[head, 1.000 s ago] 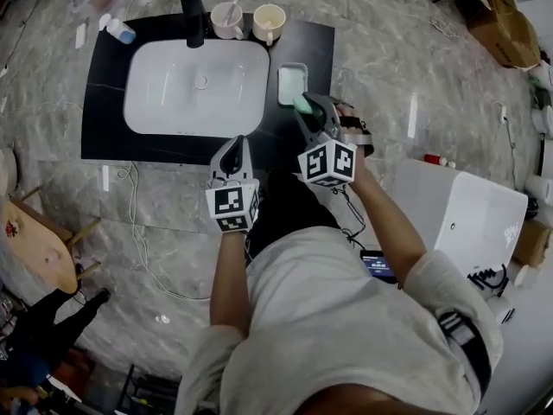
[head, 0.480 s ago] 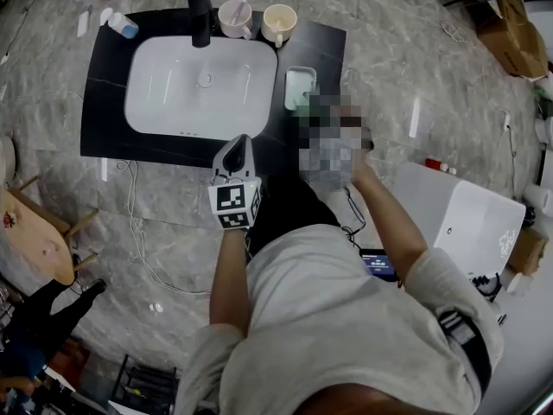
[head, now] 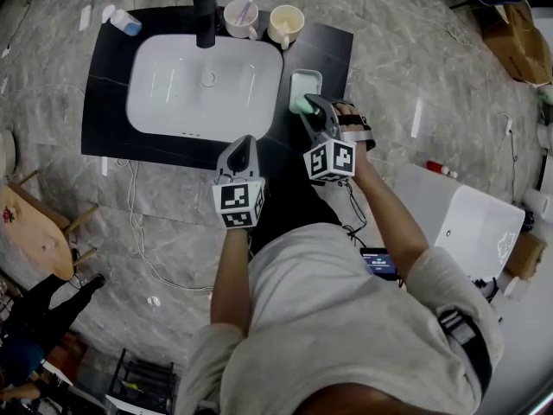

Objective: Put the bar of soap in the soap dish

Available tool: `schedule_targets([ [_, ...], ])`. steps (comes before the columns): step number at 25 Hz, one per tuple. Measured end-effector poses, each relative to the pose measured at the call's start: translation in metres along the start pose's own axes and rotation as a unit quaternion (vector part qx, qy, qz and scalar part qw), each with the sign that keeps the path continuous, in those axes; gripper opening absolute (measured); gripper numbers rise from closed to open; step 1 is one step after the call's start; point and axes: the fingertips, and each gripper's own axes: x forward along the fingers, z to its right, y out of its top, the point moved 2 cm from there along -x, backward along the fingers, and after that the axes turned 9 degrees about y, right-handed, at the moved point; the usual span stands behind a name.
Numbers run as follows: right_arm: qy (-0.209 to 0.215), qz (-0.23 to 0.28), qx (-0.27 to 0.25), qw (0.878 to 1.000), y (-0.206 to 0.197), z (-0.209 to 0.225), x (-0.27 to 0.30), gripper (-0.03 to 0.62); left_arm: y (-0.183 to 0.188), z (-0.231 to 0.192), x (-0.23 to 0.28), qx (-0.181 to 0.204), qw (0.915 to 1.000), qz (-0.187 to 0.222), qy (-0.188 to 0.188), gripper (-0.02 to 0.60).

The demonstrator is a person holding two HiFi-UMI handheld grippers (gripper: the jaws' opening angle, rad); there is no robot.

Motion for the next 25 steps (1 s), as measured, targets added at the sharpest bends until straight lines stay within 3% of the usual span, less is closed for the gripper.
schedule_targets([
  [10, 0.010, -0.017, -0.031, 0.999, -0.012, -0.014, 0.007, 0.130, -0.005, 0.003, 0.006, 0.000, 1.0000, -0.010, -0.002, 0.017],
  [25, 0.016, -0.016, -0.002, 1.000, -0.028, -0.027, 0.015, 0.135, -0.012, 0.010, 0.013, -0.001, 0.9997, -0.025, -0.007, 0.018],
])
